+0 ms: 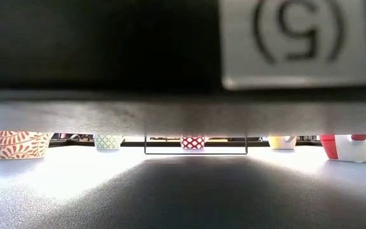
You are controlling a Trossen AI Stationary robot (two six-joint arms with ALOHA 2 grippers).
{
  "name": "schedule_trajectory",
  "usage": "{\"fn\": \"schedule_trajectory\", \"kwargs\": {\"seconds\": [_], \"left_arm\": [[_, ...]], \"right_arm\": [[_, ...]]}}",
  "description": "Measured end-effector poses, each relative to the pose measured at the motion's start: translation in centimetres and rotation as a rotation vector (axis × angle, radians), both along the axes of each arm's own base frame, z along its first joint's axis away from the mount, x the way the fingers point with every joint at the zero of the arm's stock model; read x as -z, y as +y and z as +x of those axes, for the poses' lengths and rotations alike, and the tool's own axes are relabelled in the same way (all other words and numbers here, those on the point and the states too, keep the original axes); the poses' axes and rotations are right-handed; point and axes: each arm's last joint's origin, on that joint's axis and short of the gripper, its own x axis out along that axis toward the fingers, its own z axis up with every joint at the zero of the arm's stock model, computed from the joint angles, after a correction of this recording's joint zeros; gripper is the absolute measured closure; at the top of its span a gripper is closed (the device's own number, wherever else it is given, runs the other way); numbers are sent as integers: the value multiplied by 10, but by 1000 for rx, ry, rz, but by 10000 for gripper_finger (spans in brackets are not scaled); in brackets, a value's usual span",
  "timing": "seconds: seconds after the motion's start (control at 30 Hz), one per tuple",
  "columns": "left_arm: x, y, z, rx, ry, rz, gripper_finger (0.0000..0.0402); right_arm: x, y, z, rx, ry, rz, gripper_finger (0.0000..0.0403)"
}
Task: Place coffee mugs
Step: Put the blue mug on the shelf
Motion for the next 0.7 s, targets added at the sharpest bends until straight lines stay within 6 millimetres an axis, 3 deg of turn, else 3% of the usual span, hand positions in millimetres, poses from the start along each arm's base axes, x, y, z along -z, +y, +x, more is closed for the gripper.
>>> {"fn": "schedule_trajectory", "kwargs": {"seconds": [0.37,0.7], "left_arm": [[-36,45,10,115,-122,86,395],[-39,70,43,204,-175,67,394]], "right_arm": [[0,0,0,0,0,0,337],[0,0,0,0,1,0,337]]}}
